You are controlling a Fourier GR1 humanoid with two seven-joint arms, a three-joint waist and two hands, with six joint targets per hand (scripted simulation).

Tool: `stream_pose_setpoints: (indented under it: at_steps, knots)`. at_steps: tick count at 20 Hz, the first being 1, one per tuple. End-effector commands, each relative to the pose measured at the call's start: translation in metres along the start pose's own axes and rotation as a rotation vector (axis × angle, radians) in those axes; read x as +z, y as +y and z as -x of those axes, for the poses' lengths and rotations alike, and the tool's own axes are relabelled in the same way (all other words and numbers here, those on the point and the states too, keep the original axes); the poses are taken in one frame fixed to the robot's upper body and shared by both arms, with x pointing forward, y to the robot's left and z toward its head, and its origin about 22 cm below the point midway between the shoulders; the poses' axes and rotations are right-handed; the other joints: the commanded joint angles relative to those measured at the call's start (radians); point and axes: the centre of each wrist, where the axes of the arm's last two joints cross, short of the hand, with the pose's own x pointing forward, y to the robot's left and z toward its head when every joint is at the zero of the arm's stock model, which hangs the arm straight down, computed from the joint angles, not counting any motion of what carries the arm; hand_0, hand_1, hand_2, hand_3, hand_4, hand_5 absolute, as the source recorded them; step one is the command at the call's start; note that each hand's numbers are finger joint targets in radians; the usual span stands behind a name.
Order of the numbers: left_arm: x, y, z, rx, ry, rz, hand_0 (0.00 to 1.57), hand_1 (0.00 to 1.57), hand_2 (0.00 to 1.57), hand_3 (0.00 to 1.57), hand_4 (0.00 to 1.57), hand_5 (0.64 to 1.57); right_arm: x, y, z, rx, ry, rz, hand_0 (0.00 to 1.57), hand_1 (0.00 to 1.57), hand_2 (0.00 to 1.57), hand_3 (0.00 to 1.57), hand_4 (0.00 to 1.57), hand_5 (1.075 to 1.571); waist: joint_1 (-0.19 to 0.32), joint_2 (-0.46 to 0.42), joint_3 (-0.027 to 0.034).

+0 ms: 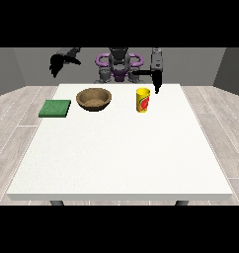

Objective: Pick the cup and pour the ball into the bowl, then pick the bowl and place it on the pad

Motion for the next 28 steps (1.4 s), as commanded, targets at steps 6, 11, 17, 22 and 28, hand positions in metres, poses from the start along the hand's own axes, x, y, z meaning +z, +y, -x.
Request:
stream_pose_setpoints:
  at_steps: [6,11,17,22,28]
  knots:
    - [0.013,0.004,0.063,-0.014,0.025,-0.032,0.0,0.0,0.0,0.0,0.0,1.45,-0.009,-0.014,-0.002,-0.016,-0.006,-0.01,0.0,0.0,0.0,0.0,0.2,1.571,-0.043,0.007,-0.0002]
    - [0.008,-0.028,0.066,-0.016,0.063,-0.036,0.0,0.0,0.0,0.0,0.0,1.451,-0.021,-0.05,-0.001,-0.005,0.016,0.014,0.0,0.0,0.0,0.0,0.04,1.571,-0.031,-0.019,0.0002]
    - [0.015,0.019,0.086,-0.315,0.011,-0.162,1.29,1.29,1.57,1.57,1.09,1.559,-0.028,-0.059,-0.04,0.004,-0.059,-0.035,0.0,0.0,0.0,0.07,0.0,1.571,-0.124,0.052,-0.0003]
    - [-0.001,0.013,0.077,-0.491,0.015,-0.105,1.29,1.29,1.57,1.57,1.17,1.546,-0.025,-0.073,-0.029,0.003,0.032,-0.025,0.0,0.0,0.0,0.19,0.0,1.57,-0.094,-0.058,0.0019]
    - [-0.024,-0.065,0.056,-0.726,-0.015,-0.006,1.3,1.3,1.57,1.57,1.19,1.539,-0.014,-0.07,0.007,-0.024,0.219,-0.014,0.0,0.0,0.0,0.22,0.22,1.569,-0.077,-0.253,0.0054]
